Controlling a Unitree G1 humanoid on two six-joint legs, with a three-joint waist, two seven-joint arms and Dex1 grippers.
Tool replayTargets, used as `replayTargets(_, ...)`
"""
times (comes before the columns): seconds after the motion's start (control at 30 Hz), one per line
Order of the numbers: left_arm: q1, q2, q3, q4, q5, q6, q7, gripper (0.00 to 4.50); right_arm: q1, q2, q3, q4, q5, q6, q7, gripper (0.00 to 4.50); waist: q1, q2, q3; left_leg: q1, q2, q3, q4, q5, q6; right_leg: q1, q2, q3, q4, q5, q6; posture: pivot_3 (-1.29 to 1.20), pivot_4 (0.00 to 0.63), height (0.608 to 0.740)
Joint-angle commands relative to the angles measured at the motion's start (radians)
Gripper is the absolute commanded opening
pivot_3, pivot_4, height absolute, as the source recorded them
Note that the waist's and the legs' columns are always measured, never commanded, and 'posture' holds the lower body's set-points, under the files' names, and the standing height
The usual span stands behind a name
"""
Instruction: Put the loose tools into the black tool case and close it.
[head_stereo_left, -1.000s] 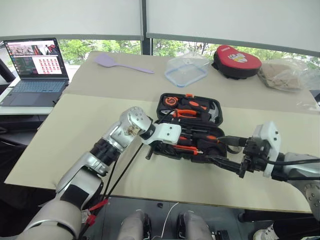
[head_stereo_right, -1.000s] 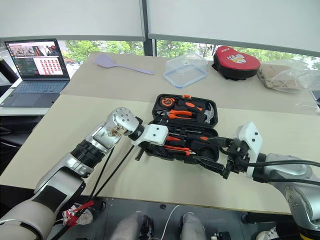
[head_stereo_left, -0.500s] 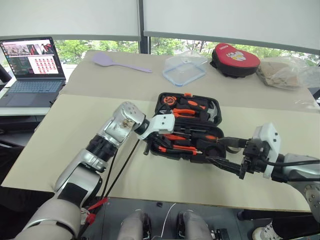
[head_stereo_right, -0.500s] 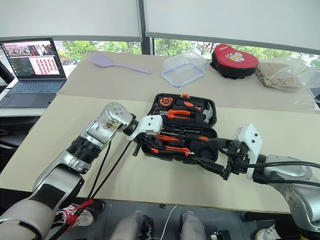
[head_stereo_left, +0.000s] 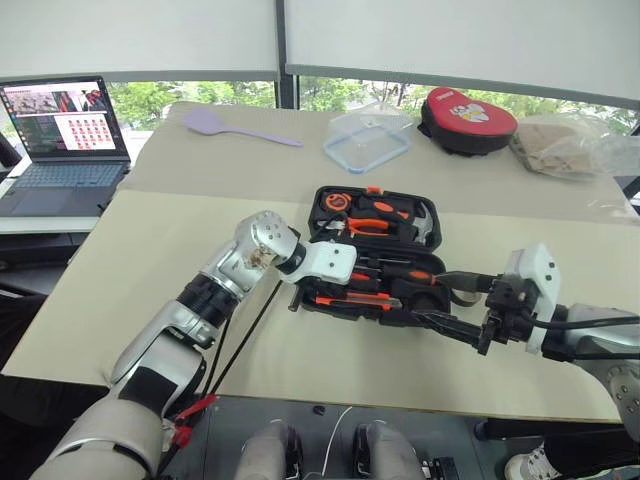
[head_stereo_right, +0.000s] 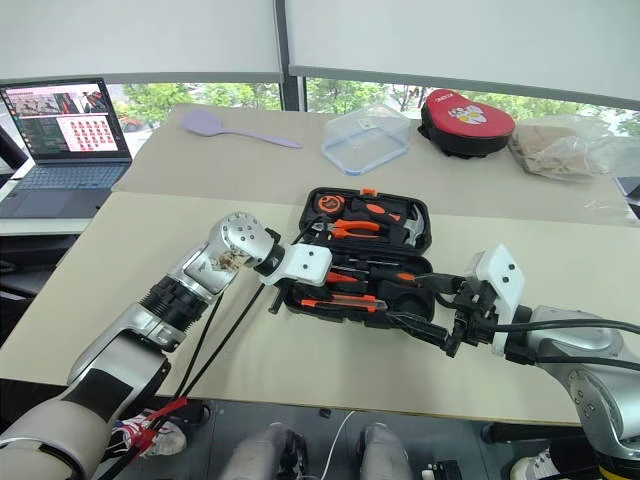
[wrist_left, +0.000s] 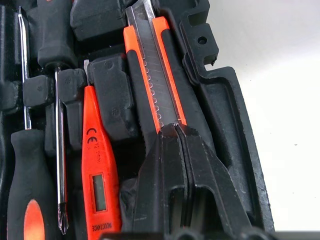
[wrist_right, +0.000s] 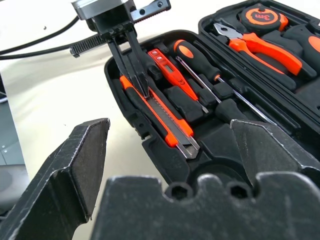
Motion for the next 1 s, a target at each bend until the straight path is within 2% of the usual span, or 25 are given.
replayTargets(0.03, 0.001, -0.010, 0.036, 0.042, -0.014, 0.042, 0.019, 0.06, 0.011, 0.004, -0.028, -0.003, -0.020, -0.038, -0.014, 4.50, 0.001, 0.000, 0.000, 0.000, 0.000, 0.000, 0.000, 0.000, 0.000, 0.000, 0.000, 0.000, 0.000, 0.000, 0.000, 0.00, 0.150, 0.731)
replayTargets(0.1, -0.006, -0.012, 0.114, 0.013, -0.084, 0.081, 0.026, 0.06, 0.028, -0.001, -0.051, 0.006, -0.040, -0.044, -0.016, 4.50, 0.002, 0.000, 0.000, 0.000, 0.000, 0.000, 0.000, 0.000, 0.001, 0.000, 0.000, 0.000, 0.000, 0.000, 0.000, 0.00, 0.150, 0.731)
replayTargets(0.2, 0.014, 0.042, 0.270, -0.133, -0.265, 0.252, -0.024, 0.69, 0.077, -0.023, -0.134, 0.038, -0.047, -0.035, -0.010, 4.50, 0.000, 0.000, 0.001, -0.004, 0.000, 0.000, 0.000, 0.000, 0.001, -0.004, 0.000, 0.000, 0.001, 0.000, 0.000, 0.00, 0.150, 0.731)
replayTargets(0.4, 0.165, 0.207, 0.490, -0.413, -0.462, 0.436, -0.004, 2.75, 0.185, -0.101, -0.261, 0.136, -0.087, -0.062, 0.092, 4.50, -0.007, 0.000, 0.000, -0.004, 0.000, 0.002, -0.002, 0.002, -0.002, -0.007, 0.001, 0.001, 0.003, 0.000, 0.001, 0.00, 0.150, 0.731)
replayTargets(0.57, 0.296, 0.301, 0.623, -0.644, -0.669, 0.668, 0.040, 4.48, 0.155, -0.167, -0.229, 0.270, -0.152, -0.135, 0.167, 4.50, -0.008, 0.000, 0.001, 0.000, 0.000, 0.001, -0.002, 0.002, -0.003, -0.001, 0.001, 0.001, 0.001, -0.001, 0.002, 0.00, 0.150, 0.731)
replayTargets(0.73, 0.431, 0.387, 0.637, -0.822, -0.745, 0.736, 0.078, 4.48, -0.035, -0.182, -0.027, 0.438, -0.257, -0.230, 0.207, 4.50, -0.006, 0.001, 0.001, 0.005, 0.000, 0.000, -0.002, 0.001, -0.003, 0.002, 0.000, 0.002, 0.000, -0.004, 0.006, 0.00, 0.150, 0.731)
replayTargets(0.9, 0.516, 0.429, 0.627, -0.905, -0.747, 0.715, 0.127, 4.48, -0.204, -0.140, 0.189, 0.601, -0.417, -0.346, 0.217, 4.50, -0.005, 0.003, 0.002, 0.004, 0.000, 0.001, -0.003, 0.002, -0.005, 0.001, 0.001, 0.002, 0.001, -0.002, 0.000, 0.00, 0.150, 0.731)
replayTargets(1.0, 0.531, 0.442, 0.628, -0.919, -0.744, 0.701, 0.160, 4.48, -0.263, -0.119, 0.254, 0.660, -0.476, -0.391, 0.213, 4.50, -0.005, 0.003, 0.002, 0.004, 0.000, 0.001, -0.003, 0.002, -0.005, 0.001, 0.001, 0.001, 0.001, -0.002, 0.000, 0.00, 0.150, 0.731)
